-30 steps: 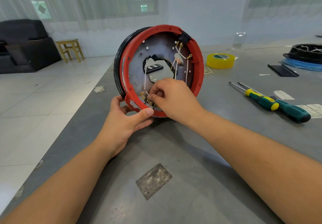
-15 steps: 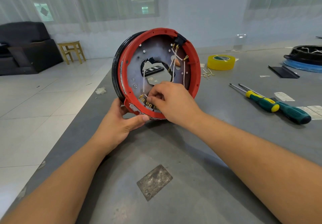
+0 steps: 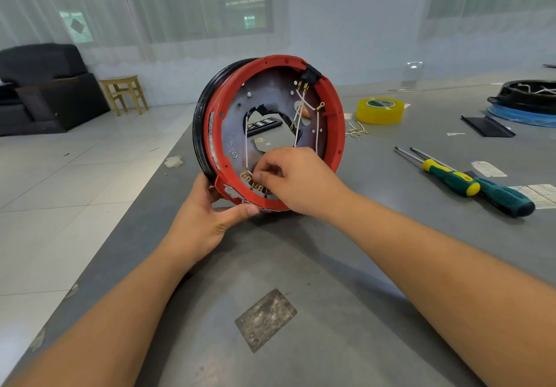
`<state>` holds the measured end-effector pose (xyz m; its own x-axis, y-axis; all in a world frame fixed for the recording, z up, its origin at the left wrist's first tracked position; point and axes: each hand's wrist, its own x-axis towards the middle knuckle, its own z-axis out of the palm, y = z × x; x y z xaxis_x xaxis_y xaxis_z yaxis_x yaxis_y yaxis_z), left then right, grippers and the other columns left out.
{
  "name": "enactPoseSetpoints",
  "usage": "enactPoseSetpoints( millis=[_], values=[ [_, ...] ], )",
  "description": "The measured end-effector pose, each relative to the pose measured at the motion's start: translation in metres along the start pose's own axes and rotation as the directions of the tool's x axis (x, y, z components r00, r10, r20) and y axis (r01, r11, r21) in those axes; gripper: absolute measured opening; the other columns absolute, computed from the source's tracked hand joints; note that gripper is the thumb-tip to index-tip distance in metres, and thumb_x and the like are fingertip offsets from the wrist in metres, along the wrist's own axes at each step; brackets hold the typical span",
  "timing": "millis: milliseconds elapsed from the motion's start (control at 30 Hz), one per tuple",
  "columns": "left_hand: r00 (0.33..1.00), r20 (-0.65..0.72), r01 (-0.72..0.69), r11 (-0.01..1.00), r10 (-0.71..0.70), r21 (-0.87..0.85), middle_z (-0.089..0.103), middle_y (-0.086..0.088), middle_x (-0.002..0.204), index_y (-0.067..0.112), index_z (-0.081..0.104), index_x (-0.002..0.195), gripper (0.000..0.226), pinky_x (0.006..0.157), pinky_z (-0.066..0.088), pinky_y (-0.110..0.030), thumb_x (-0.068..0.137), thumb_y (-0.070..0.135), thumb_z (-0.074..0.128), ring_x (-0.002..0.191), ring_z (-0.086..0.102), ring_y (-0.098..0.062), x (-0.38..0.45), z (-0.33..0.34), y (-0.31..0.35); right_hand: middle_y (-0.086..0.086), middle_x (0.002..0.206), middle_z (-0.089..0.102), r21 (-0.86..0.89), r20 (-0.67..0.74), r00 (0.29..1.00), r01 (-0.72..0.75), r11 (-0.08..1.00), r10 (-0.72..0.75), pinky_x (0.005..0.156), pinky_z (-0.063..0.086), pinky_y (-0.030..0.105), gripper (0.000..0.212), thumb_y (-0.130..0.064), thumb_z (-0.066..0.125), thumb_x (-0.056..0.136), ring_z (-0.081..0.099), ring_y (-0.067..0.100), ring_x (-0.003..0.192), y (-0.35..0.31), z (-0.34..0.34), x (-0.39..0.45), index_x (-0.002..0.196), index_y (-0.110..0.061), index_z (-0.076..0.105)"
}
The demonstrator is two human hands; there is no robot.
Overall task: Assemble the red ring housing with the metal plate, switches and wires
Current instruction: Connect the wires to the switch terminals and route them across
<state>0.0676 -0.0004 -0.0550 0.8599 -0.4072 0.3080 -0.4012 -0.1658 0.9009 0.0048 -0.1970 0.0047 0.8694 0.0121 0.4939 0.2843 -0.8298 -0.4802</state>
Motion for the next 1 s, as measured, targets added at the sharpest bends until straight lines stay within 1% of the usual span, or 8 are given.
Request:
enactPoseSetpoints(
  millis=[167, 267, 333, 433, 633, 733, 867, 1000],
  values=[
    [0.999, 0.043, 0.006, 0.999, -0.004, -0.051, 0.071, 0.017, 0.124, 0.035, 0.052, 0.134, 0.081, 0.102, 0.059, -0.041, 0.064, 0.049, 0.09, 0.123, 0.062, 0.002, 0.0, -0.001, 0.002, -0.014, 0.074, 0.064, 0.109, -0.038, 0.999, -0.011, 0.994, 0.016, 0.063, 0.043, 0.015, 0.01, -0.031, 0.068, 0.094, 0.056, -0.001, 0.067, -0.004, 0.004, 0.0, 0.096, -0.025, 0.075],
    [0.996, 0.092, 0.038, 0.983, -0.022, -0.181, 0.07, 0.007, 0.127, 0.034, 0.055, 0.134, 0.076, 0.094, 0.063, -0.039, 0.066, 0.041, 0.089, 0.122, 0.068, -0.011, -0.001, -0.001, 0.004, -0.014, 0.071, 0.061, 0.194, -0.028, 0.998, -0.043, 0.98, 0.049, 0.062, 0.041, 0.01, 0.008, -0.029, 0.069, 0.094, 0.054, -0.006, 0.064, -0.004, 0.006, 0.0, 0.096, -0.024, 0.075],
    [0.99, 0.132, 0.072, 0.96, -0.037, -0.269, 0.069, -0.004, 0.13, 0.032, 0.058, 0.134, 0.07, 0.091, 0.063, -0.038, 0.07, 0.036, 0.087, 0.121, 0.071, -0.025, -0.001, -0.002, 0.005, -0.013, 0.067, 0.058, 0.243, -0.011, 0.997, -0.07, 0.967, 0.075, 0.06, 0.037, 0.011, 0.008, -0.029, 0.071, 0.094, 0.051, -0.004, 0.059, -0.003, 0.006, 0.0, 0.093, -0.022, 0.075],
    [0.984, 0.171, 0.112, 0.932, -0.055, -0.345, 0.069, -0.014, 0.131, 0.032, 0.061, 0.133, 0.06, 0.087, 0.063, -0.032, 0.076, 0.035, 0.079, 0.114, 0.074, -0.031, -0.001, -0.005, 0.005, -0.012, 0.064, 0.052, 0.29, 0.022, 0.996, -0.091, 0.953, 0.088, 0.059, 0.036, 0.016, 0.008, -0.027, 0.072, 0.093, 0.046, -0.001, 0.054, -0.001, 0.006, 0.002, 0.09, -0.02, 0.074],
    [0.975, 0.202, 0.149, 0.937, -0.087, -0.315, 0.074, -0.013, 0.125, 0.02, 0.06, 0.137, 0.056, 0.087, 0.063, -0.029, 0.084, 0.027, 0.075, 0.113, 0.075, -0.029, 0.001, -0.014, -0.001, -0.004, 0.067, 0.057, 0.266, 0.044, 0.999, -0.024, 0.964, 0.013, 0.056, 0.038, 0.015, 0.01, -0.023, 0.068, 0.096, 0.046, 0.003, 0.056, -0.003, 0.007, -0.001, 0.089, -0.015, 0.069],
    [0.975, 0.206, 0.143, 0.949, -0.086, -0.281, 0.074, -0.011, 0.124, 0.019, 0.063, 0.135, 0.05, 0.088, 0.062, -0.028, 0.086, 0.022, 0.076, 0.114, 0.075, -0.026, 0.002, -0.019, -0.004, 0.0, 0.068, 0.061, 0.238, 0.037, 0.999, 0.018, 0.971, -0.027, 0.062, 0.045, 0.026, 0.011, -0.022, 0.066, 0.097, 0.048, 0.007, 0.06, -0.004, 0.01, -0.003, 0.088, -0.016, 0.066],
    [0.971, 0.228, 0.139, 0.949, -0.074, -0.284, 0.074, -0.005, 0.125, 0.026, 0.066, 0.131, 0.048, 0.091, 0.062, -0.029, 0.085, 0.025, 0.078, 0.119, 0.072, -0.026, 0.003, -0.021, -0.005, 0.001, 0.071, 0.063, 0.195, 0.024, 0.998, 0.045, 0.98, -0.051, 0.066, 0.051, 0.037, 0.012, -0.023, 0.063, 0.098, 0.056, 0.016, 0.067, -0.004, 0.008, -0.004, 0.089, -0.016, 0.064],
    [0.97, 0.239, 0.122, 0.949, -0.052, -0.291, 0.075, -0.001, 0.123, 0.031, 0.07, 0.125, 0.046, 0.09, 0.061, -0.029, 0.081, 0.031, 0.082, 0.119, 0.072, -0.026, 0.002, -0.02, -0.003, 0.0, 0.075, 0.065, 0.178, 0.031, 0.998, 0.054, 0.982, -0.061, 0.072, 0.052, 0.041, 0.011, -0.022, 0.062, 0.099, 0.059, 0.017, 0.073, -0.005, 0.007, -0.004, 0.09, -0.015, 0.063]
  ],
)
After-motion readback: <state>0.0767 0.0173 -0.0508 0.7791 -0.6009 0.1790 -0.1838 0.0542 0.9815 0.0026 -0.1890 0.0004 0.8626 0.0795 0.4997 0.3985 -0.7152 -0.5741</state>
